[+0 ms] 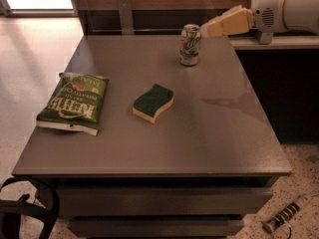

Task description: Knock 7up can over

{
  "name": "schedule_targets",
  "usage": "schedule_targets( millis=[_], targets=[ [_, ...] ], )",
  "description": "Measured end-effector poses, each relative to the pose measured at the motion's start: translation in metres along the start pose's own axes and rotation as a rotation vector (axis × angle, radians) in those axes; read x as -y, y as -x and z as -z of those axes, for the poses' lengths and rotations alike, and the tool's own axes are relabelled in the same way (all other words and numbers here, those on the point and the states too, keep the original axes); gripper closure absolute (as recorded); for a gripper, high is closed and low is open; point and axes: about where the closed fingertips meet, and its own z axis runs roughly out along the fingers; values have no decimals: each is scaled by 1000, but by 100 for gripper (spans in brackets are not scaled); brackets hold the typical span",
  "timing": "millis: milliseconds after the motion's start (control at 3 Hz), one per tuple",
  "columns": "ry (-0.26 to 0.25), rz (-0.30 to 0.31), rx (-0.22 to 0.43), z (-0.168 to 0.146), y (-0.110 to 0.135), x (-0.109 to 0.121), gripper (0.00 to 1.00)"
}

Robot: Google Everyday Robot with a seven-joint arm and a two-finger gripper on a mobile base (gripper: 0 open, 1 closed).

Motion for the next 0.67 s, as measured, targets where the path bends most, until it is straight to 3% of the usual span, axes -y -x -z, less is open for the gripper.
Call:
schedule_targets(
  millis=[667],
  targets=[
    [36,-60,64,-49,-23,24,0]
  ],
)
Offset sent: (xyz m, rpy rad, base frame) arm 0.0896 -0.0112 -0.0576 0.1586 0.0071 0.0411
